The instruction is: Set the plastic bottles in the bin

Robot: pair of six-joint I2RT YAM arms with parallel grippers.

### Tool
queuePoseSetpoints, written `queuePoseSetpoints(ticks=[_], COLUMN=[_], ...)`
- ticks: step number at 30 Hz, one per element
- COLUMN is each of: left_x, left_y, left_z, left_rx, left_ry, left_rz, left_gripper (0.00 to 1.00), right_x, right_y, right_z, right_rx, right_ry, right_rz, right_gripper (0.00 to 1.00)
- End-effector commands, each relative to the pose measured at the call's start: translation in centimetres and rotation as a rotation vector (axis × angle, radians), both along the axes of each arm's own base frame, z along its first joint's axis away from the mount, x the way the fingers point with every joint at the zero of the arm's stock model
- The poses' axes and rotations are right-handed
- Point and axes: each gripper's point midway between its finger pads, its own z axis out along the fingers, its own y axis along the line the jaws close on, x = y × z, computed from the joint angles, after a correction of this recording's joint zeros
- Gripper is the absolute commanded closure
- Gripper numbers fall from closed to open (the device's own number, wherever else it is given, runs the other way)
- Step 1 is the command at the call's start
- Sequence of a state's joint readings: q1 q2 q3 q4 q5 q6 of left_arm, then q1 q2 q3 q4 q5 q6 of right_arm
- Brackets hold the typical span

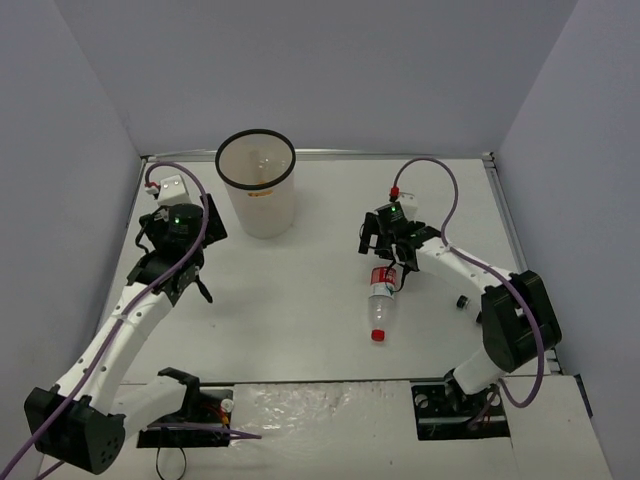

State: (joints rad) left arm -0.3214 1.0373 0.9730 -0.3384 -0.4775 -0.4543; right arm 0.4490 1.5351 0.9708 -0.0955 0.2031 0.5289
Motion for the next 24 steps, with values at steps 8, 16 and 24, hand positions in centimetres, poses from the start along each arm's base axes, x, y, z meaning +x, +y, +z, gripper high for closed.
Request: queuePoseSetpoints(ticks=[8, 16, 24], left_x=[-0.1, -0.5, -1.2], left_y=[1.5, 1.6, 2.0], left_z=[1.8, 1.7, 2.1], left_rx=[0.007, -0.001, -0.002], left_ry=[-0.038, -0.043, -0.059], left_rz=[0.104, 0.102, 0.114], left_gripper=[0.03, 0.03, 0.03], right_x=[-2.5, -2.7, -0.5], right_y=[0.3, -0.1, -0.2], right_z=[-2.6, -4.0, 1.0], right_rx=[-0.096, -0.137, -0.128], right_ry=[0.115, 0.145, -0.012], right_rz=[-0.047, -0.063, -0.106], right_gripper=[0.0, 0.34, 0.68])
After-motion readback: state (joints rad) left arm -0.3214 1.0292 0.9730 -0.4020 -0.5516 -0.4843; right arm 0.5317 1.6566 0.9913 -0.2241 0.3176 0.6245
